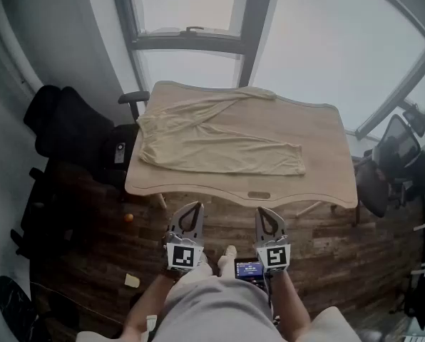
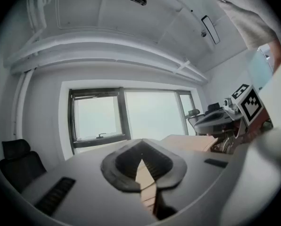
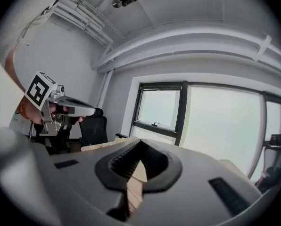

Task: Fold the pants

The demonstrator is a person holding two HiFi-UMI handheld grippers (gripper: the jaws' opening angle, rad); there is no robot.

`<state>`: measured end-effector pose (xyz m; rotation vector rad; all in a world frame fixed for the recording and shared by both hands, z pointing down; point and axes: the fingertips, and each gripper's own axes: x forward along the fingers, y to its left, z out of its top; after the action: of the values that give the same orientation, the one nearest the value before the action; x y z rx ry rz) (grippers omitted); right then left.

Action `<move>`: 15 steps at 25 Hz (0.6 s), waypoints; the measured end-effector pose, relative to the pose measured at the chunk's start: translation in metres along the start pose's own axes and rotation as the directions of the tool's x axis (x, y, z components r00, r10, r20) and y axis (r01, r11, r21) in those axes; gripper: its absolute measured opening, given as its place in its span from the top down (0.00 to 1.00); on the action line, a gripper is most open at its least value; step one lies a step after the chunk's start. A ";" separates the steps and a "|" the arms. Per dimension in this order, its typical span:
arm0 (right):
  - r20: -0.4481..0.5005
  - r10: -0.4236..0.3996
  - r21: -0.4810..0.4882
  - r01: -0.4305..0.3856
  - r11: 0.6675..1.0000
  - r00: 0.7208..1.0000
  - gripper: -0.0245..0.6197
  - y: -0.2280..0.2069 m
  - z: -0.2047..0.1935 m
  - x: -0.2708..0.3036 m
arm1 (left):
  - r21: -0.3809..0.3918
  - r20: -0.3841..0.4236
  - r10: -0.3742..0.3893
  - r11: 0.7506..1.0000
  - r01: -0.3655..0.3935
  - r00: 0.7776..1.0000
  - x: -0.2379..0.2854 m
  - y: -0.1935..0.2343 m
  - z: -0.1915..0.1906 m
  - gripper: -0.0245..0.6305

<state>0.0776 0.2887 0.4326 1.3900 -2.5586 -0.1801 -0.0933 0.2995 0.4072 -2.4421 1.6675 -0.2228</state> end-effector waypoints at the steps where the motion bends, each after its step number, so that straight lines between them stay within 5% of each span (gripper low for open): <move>1: -0.018 -0.004 -0.001 0.004 1.000 1.000 0.96 0.003 -0.005 0.001 | -0.002 -0.007 -0.002 1.000 0.002 1.000 -0.001 0.004 -0.006 0.95; 11: -0.137 0.064 -0.033 -0.069 0.997 0.989 0.95 -0.023 -0.058 0.034 | 0.068 -0.160 -0.031 0.997 0.042 0.987 0.026 0.029 -0.073 0.95; 15: -0.213 0.115 -0.053 -0.129 0.990 0.970 0.88 -0.055 -0.092 0.075 | 0.115 -0.239 -0.109 0.983 0.140 0.965 0.061 0.033 -0.110 0.95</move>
<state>0.1060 0.1961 0.5205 1.1566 -2.4300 -0.0913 -0.1254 0.2245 0.5087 -2.5024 1.5263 -0.6377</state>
